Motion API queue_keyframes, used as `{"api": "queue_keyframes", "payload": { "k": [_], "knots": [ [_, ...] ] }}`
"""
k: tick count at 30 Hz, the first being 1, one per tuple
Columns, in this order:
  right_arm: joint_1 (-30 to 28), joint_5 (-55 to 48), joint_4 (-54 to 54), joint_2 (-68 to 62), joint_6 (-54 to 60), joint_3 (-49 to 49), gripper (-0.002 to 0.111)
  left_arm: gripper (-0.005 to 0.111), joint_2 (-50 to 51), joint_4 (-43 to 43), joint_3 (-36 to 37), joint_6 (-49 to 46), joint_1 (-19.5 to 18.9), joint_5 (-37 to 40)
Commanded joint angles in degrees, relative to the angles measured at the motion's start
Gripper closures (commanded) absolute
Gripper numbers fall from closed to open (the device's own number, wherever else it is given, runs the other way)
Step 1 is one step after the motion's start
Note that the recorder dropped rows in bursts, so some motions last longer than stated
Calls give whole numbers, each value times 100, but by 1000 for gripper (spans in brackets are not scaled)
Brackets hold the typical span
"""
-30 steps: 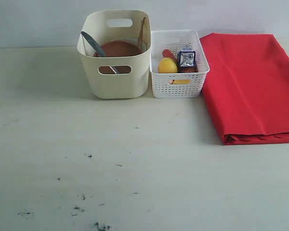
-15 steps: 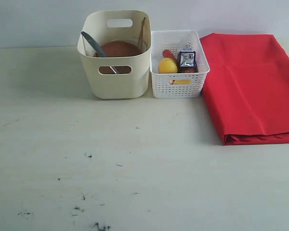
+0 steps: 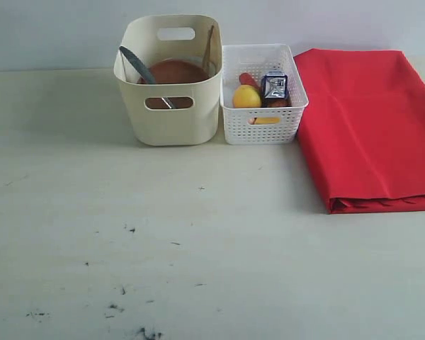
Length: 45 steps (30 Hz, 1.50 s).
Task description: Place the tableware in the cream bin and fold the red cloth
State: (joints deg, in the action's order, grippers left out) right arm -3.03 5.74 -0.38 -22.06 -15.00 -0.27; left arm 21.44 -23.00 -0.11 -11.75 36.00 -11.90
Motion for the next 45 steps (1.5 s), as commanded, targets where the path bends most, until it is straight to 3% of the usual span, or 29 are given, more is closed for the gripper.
{"api": "queue_keyframes", "payload": {
  "k": [1,9,18,34,39,45],
  "knots": [
    [-3,-357,1110,26,751,27,108,107,-18,5,11,18,-3,8],
    [-3,-368,1193,159,751,27,108,107,-18,5,11,18,-3,8],
    [167,-1527,981,2195,1198,27,108,107,-18,5,11,20,-3,21],
    [373,-2096,928,2206,1337,27,108,107,-8,5,11,2,-3,20],
    [373,-2070,93,2206,268,27,108,107,-8,5,11,2,-3,20],
    [373,-2068,93,2206,282,27,108,107,-8,5,11,2,-3,20]
  ]
}}
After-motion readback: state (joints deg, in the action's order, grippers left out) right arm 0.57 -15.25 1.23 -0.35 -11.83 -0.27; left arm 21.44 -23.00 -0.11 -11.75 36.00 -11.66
